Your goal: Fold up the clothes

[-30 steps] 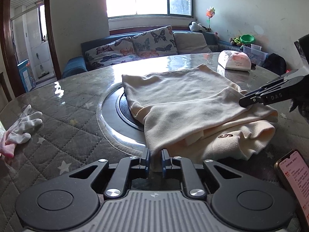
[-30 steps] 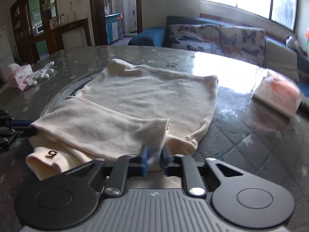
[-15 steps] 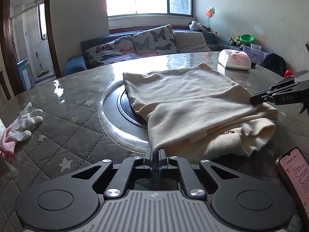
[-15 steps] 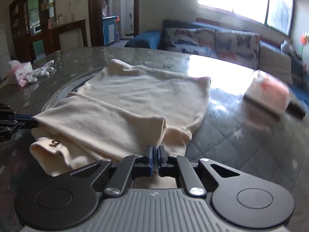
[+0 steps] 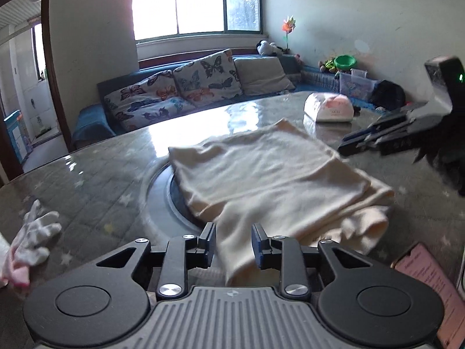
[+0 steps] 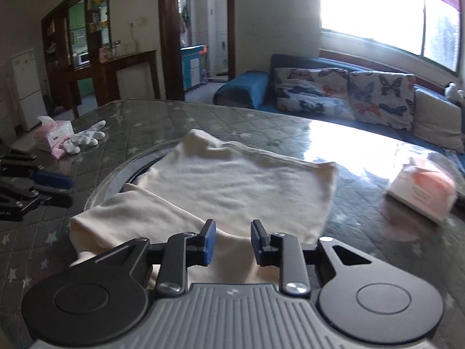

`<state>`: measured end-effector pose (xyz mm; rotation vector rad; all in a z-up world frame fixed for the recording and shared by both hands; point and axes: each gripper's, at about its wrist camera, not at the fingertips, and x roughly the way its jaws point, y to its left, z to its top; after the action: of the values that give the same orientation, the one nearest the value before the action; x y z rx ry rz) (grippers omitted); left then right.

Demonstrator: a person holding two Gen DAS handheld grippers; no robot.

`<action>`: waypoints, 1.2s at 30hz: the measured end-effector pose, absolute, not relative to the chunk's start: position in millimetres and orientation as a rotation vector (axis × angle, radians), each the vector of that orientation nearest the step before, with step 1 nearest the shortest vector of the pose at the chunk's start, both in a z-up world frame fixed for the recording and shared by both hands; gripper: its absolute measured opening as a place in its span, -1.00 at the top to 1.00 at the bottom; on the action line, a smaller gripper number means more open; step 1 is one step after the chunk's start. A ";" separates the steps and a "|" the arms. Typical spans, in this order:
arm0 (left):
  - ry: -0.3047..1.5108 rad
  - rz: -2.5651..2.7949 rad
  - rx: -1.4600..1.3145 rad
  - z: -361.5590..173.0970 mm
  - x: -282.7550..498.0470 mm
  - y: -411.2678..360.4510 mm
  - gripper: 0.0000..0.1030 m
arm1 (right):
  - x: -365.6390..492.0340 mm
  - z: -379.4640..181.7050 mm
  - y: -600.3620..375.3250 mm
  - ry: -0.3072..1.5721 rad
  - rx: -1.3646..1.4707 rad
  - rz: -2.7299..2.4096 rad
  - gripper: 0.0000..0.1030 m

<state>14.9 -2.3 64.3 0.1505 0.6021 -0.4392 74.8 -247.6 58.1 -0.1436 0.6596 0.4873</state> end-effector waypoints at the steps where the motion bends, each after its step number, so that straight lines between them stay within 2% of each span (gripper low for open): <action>1: 0.602 -0.452 0.135 65.1 21.5 -6.7 0.42 | 78.8 53.9 -243.8 0.664 -0.147 0.490 0.45; 15: 0.719 -0.466 0.110 17.2 89.8 -43.2 0.41 | 99.5 18.2 -249.9 0.735 -0.141 0.462 0.42; 18: 0.720 -0.470 0.091 12.6 89.5 -35.6 0.35 | 99.4 14.9 -252.6 0.737 -0.157 0.458 0.35; 29: 0.710 -0.452 0.124 16.3 81.3 -39.1 0.31 | 97.8 14.9 -253.1 0.733 -0.179 0.459 0.32; 36: 0.666 -0.463 0.186 27.7 58.5 -45.8 0.17 | 81.9 30.5 -253.0 0.693 -0.190 0.464 0.30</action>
<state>58.5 -45.8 27.7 0.1863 0.6664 -0.4635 81.9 -253.0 30.5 -0.1903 0.6931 0.4642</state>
